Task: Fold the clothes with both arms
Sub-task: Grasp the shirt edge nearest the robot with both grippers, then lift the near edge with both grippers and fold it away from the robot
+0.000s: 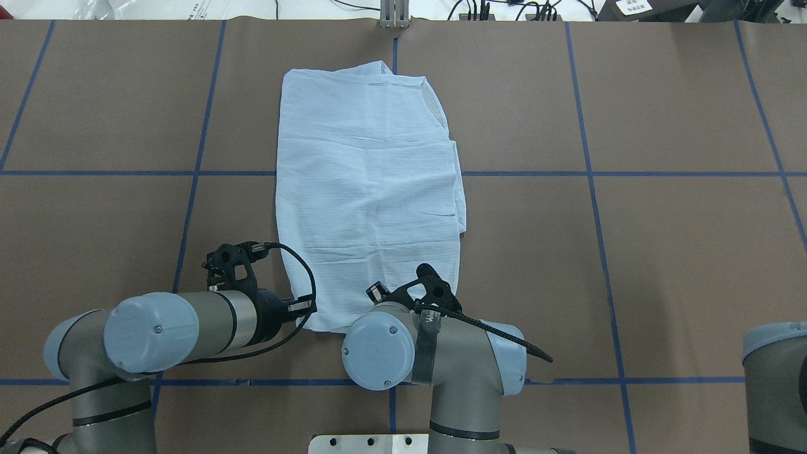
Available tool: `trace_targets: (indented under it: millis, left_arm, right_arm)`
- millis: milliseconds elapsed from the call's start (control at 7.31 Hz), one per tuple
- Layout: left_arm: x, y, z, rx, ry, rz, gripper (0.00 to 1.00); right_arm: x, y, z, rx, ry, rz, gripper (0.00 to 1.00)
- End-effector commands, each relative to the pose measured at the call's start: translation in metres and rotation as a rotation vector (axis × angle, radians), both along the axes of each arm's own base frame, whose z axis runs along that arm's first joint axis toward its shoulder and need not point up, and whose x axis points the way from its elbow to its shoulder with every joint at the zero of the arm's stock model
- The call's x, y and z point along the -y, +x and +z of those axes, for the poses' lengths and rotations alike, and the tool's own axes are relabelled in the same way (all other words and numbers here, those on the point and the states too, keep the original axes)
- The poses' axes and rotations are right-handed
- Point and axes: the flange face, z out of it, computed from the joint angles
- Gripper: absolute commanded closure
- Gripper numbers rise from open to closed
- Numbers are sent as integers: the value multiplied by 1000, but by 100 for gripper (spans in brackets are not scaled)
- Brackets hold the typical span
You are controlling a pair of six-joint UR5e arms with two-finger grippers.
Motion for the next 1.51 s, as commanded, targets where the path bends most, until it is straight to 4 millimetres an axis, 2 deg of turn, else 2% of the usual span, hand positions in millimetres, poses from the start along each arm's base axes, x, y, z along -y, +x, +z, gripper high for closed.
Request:
trace_targets:
  millis: [0,274,411,547,684,821,958,1095,1232,1369]
  left_arm:
    - [-7,-19,-33,-57,16,12,100]
    - [-15,-36,-83,-83,1,51,100]
    - [-19,-43,-99,-114,-7,50,100]
    - [-29,-57,-115,-160,-9,59,100]
    - [-52,-63,-129,-189,-36,90,100]
    - [-67,-81,-147,-199,-46,108,100]
    - [-72,-103,-158,-191,-49,110,100]
    - [-72,-103,-156,-153,-60,108,100]
    - [-66,-91,-148,-105,-71,98,100]
    - [-51,-75,-132,-53,-74,73,100]
  right_arm:
    - [7,39,-7,41,27,-8,100]
    - [-5,94,-3,58,50,-30,100]
    - [-17,119,-23,70,52,-38,100]
    - [-45,141,-42,76,54,-76,100]
    - [-66,164,-58,95,54,-105,100]
    - [-80,186,-67,96,49,-124,100]
    - [-85,201,-74,101,48,-130,100]
    - [-85,199,-76,97,49,-133,100]
    - [-79,185,-78,69,88,-126,100]
    - [-59,161,-91,23,169,-105,100]
